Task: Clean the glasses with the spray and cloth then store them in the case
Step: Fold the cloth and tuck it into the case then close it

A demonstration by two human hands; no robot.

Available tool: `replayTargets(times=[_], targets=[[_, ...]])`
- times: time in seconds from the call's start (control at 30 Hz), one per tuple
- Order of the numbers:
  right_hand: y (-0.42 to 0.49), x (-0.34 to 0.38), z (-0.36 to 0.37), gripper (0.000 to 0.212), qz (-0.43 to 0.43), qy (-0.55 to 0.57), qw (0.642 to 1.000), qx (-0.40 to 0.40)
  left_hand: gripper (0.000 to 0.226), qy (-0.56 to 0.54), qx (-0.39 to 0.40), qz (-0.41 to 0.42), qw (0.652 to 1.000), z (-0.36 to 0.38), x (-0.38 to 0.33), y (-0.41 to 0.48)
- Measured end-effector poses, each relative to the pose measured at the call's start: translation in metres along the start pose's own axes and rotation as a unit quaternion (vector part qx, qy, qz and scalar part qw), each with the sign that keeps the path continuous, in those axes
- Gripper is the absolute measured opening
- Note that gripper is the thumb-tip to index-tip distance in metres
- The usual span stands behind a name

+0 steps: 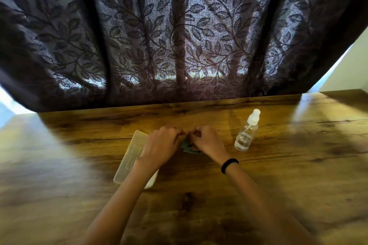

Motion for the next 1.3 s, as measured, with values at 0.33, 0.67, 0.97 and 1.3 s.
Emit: replayTargets(times=[0.33, 0.67, 0.97, 1.3], targets=[[-0.008, -0.033, -0.023, 0.018, 0.044, -0.082, 0.995, -0.038, 0.025, 0.045, 0.059, 0.014, 0.997, 0.009, -0.012, 0.005], [-0.014, -0.036, -0.008, 0.009, 0.070, -0.017, 0.997, -0.019, 0.027, 0.087, 0.070, 0.019, 0.994, 0.014, -0.018, -0.006], [-0.013, 0.017, -0.023, 0.020, -0.053, 0.216, 0.974, 0.038, 0.048, -0.280, 0.077, 0.009, 0.957, -0.020, 0.001, -0.002], [-0.008, 0.077, 0.020, 0.011, -0.125, 0.227, 0.958, 0.125, 0.022, -0.350, 0.065, -0.138, 0.924, -0.076, 0.060, -0.050]])
Point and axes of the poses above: each hand's wrist, its own y-axis towards the middle knuckle, its own z-axis out of the palm, x = y × z, the point moved 2 cm from there along y, towards the middle knuckle, and after that the axes turned 5 degrees about -x, right-handed, at the moved point
